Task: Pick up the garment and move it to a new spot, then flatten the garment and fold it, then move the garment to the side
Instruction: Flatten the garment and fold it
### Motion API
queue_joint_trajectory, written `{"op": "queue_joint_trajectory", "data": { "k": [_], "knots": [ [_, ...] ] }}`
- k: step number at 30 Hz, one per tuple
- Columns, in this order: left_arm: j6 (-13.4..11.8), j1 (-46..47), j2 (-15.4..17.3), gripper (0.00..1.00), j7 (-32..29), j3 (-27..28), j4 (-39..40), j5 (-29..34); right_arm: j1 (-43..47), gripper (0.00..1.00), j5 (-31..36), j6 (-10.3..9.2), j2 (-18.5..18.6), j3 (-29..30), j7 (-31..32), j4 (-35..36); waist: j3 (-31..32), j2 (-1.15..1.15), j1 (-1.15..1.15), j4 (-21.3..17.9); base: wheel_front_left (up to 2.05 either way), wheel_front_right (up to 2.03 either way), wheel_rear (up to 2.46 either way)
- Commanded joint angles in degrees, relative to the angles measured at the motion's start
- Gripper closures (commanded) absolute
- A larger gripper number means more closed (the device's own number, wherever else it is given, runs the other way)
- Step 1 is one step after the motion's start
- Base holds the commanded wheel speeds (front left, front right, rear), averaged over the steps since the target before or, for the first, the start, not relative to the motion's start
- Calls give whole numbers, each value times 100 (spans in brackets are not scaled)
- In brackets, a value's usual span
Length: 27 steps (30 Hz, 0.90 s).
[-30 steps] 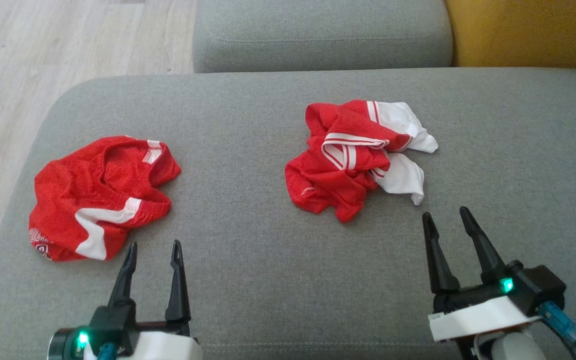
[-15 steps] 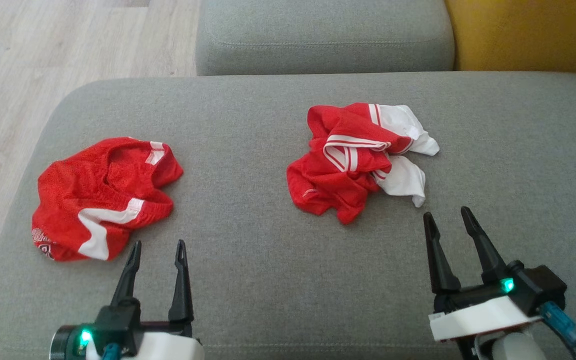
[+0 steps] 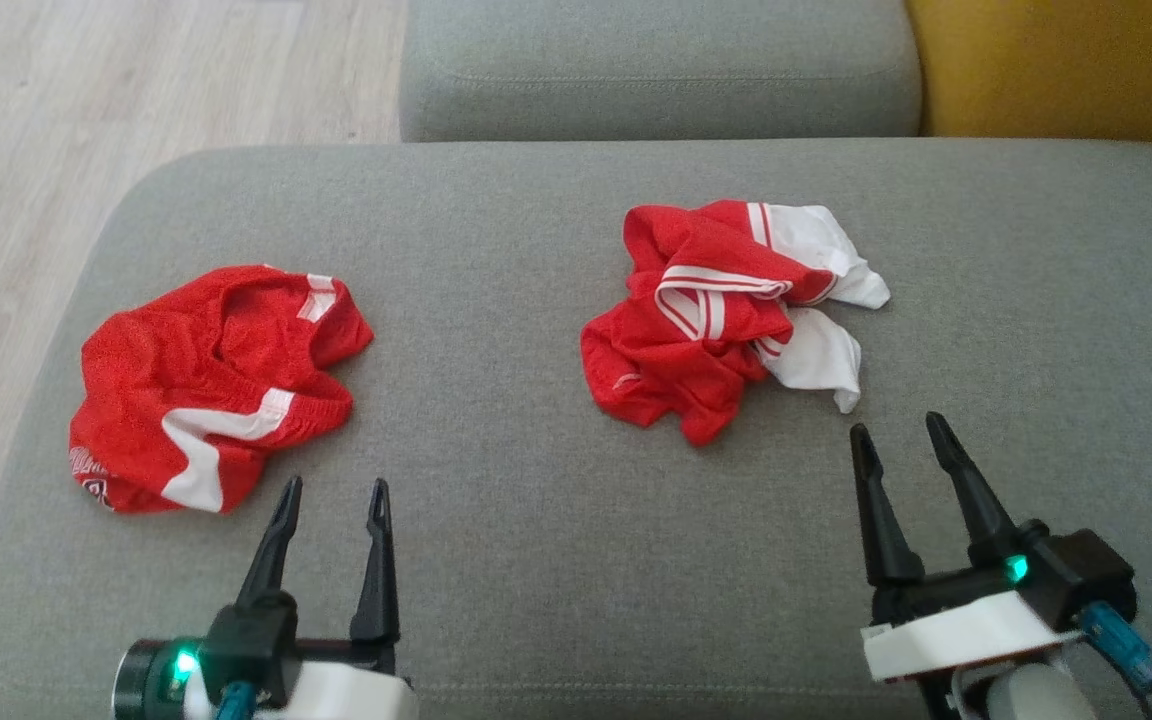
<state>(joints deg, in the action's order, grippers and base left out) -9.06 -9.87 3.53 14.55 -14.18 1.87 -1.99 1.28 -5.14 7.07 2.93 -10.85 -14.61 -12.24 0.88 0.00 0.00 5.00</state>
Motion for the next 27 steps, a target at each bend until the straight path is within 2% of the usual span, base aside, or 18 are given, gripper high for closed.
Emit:
{"op": "queue_joint_trajectory", "data": {
  "k": [1,5,11,20,26,27],
  "knots": [
    [3,355,-49,0,45,143,185,90,-209,0,161,42,-5,-68,-39,155,-55,0,0,30,0,0,0],
    [73,588,-53,0,45,13,220,107,-484,0,330,42,-5,172,-39,-108,-340,0,0,131,0,0,0],
    [195,1082,-59,0,45,-264,321,98,-1445,0,612,42,-5,552,-39,-1213,-864,0,0,310,0,0,0],
    [317,1596,-62,0,45,-523,273,93,-2690,0,1230,42,-5,649,-39,-2618,-1429,0,0,581,0,0,0],
    [337,1735,-64,0,45,-615,184,33,-3061,0,1546,42,-5,936,-39,-2849,-1647,0,0,739,0,0,0],
    [337,1745,-64,0,45,-628,175,27,-3084,14,1552,42,-5,919,-39,-2807,-1667,0,0,756,0,0,0]
  ]
}}
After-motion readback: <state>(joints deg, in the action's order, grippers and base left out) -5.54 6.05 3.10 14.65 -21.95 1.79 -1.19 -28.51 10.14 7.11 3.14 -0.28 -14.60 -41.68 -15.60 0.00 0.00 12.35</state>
